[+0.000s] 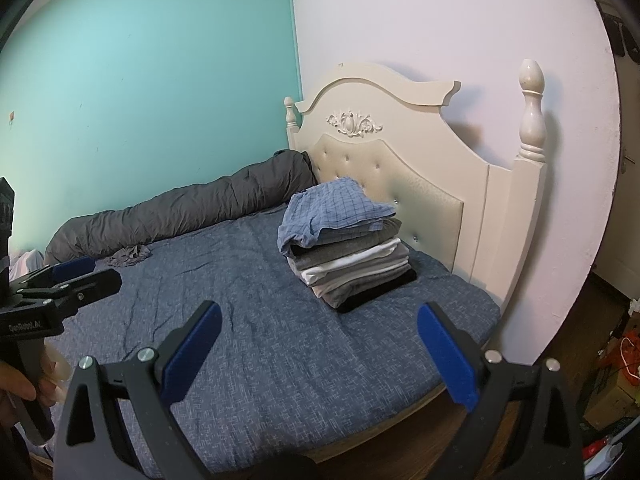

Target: Fold clothes

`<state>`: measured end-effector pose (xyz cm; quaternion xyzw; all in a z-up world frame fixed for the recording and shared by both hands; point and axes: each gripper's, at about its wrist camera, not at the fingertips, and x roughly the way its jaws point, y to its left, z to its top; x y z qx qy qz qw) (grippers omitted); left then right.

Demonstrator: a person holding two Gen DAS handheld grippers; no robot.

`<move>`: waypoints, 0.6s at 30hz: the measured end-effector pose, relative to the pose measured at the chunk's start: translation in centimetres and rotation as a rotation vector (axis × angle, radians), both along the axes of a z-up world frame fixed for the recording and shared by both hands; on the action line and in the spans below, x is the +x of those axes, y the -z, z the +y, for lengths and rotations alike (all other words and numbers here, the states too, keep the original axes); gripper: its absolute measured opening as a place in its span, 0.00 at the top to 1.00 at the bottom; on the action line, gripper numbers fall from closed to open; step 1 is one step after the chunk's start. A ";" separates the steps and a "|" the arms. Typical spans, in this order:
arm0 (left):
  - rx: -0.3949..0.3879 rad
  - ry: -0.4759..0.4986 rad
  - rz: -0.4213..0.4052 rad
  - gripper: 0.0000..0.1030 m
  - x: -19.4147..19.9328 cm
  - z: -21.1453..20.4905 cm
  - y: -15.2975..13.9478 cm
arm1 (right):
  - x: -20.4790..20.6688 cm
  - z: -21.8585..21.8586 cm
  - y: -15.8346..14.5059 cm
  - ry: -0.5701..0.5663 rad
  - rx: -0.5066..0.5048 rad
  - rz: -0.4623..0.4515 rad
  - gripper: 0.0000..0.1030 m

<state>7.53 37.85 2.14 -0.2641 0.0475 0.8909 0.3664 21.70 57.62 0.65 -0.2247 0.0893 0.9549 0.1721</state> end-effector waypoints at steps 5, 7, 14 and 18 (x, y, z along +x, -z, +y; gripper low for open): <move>0.001 0.008 -0.001 0.00 0.1 0.1 0.0 | 0.1 0.0 0.0 0.003 -0.002 0.001 0.04; -0.001 0.006 0.002 0.00 0.2 0.1 0.0 | 0.1 0.0 0.0 0.003 -0.002 0.000 0.04; -0.005 0.006 -0.005 0.00 0.1 0.2 0.0 | 0.2 0.1 -0.1 0.004 -0.003 0.002 0.04; -0.004 0.012 -0.013 0.00 0.0 0.3 0.2 | 0.2 0.1 -0.1 0.003 -0.003 0.001 0.04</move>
